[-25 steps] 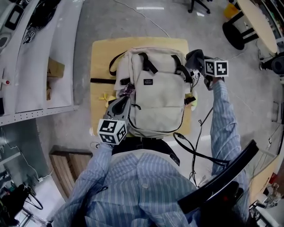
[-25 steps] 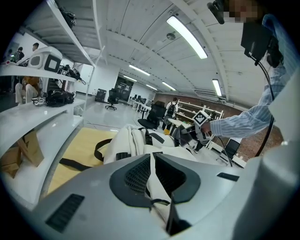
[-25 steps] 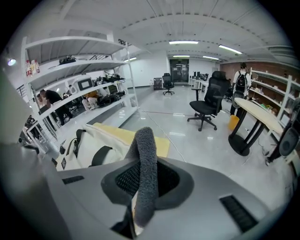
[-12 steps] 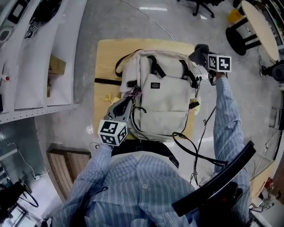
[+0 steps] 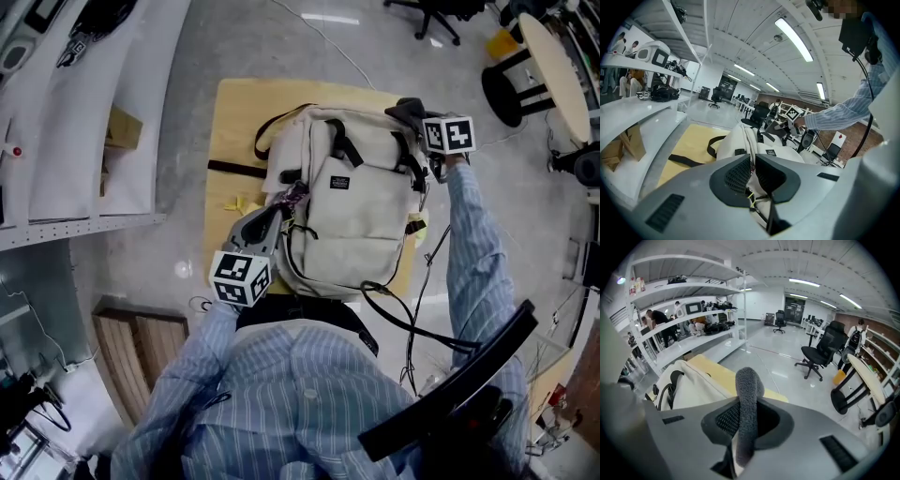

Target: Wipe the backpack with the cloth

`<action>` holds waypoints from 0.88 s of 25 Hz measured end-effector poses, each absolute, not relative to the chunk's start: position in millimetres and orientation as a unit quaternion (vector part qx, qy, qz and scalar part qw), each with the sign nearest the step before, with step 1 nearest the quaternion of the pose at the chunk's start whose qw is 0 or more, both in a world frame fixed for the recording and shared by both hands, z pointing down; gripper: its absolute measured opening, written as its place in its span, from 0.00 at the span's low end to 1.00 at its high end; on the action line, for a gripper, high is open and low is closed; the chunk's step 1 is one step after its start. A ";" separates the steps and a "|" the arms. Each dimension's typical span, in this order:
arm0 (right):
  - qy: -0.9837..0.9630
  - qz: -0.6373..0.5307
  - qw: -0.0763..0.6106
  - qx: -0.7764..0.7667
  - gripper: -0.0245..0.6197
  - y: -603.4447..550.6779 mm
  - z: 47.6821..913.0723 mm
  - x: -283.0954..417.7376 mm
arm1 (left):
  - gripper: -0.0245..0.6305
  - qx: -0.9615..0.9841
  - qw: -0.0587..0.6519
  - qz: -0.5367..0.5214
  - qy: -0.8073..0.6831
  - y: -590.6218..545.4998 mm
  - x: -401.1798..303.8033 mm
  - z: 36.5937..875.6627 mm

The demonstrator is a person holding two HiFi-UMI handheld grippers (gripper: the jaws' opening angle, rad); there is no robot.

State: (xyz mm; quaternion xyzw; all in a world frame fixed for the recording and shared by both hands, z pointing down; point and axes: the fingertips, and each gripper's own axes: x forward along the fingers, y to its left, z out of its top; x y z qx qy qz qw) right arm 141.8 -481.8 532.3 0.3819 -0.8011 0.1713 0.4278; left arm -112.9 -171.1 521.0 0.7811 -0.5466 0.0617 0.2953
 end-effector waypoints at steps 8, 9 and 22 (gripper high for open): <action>-0.815 0.147 0.448 0.337 0.11 -475.9 526.2 85.8 | 0.09 0.772 0.302 0.047 -0.558 -165.8 -128.1 523.0; -0.818 0.145 0.448 0.331 0.11 -475.2 525.1 78.5 | 0.09 0.771 0.302 0.045 -0.559 -165.2 -130.0 523.2; -0.859 0.097 0.450 0.223 0.11 -446.4 513.9 -68.2 | 0.09 0.742 0.304 0.013 -0.597 -143.2 -169.3 523.9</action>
